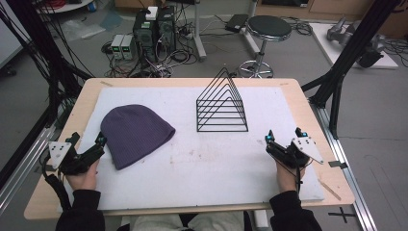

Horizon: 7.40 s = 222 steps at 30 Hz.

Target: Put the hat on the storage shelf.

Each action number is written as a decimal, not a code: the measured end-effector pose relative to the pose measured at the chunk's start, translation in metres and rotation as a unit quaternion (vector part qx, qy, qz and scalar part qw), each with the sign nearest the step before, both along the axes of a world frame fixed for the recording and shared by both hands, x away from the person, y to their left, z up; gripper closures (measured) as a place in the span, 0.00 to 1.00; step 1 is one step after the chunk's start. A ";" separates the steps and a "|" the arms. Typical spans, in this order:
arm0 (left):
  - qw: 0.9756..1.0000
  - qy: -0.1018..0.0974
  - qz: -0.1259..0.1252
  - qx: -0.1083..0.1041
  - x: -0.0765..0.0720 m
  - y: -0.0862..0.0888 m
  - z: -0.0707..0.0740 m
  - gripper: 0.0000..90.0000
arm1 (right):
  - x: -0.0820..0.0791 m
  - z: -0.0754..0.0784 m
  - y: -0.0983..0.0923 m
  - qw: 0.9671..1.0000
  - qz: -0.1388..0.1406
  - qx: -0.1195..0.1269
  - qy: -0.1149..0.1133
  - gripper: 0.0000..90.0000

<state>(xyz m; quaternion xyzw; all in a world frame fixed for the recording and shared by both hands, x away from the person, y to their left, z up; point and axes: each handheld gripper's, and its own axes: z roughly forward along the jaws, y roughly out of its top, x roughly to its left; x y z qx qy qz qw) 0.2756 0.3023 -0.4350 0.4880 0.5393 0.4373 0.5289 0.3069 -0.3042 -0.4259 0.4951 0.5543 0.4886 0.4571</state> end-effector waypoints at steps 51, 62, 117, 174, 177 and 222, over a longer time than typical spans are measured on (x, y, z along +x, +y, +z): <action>0.998 0.047 -0.009 0.036 0.050 -0.001 0.034 0.16 | 0.003 -0.001 -0.002 1.000 0.005 -0.006 0.009 0.06; 0.997 0.063 -0.020 0.039 0.072 0.001 0.058 0.16 | 0.004 -0.001 -0.001 1.000 0.009 -0.007 0.011 0.06; 0.924 0.370 -0.057 -0.071 0.133 0.023 0.003 0.24 | 0.005 -0.002 0.003 0.999 0.047 -0.012 0.014 0.06; 0.967 0.223 -0.124 -0.023 0.115 -0.002 0.037 0.92 | 0.005 -0.002 0.005 0.998 0.051 -0.020 0.015 0.06; 0.969 0.201 -0.144 -0.010 0.112 -0.009 0.048 0.92 | 0.005 -0.002 0.006 0.998 0.052 -0.020 0.013 0.06; 0.892 -0.075 -0.412 0.169 0.053 -0.172 0.216 0.91 | 0.010 0.010 0.015 0.967 0.251 0.041 0.030 0.05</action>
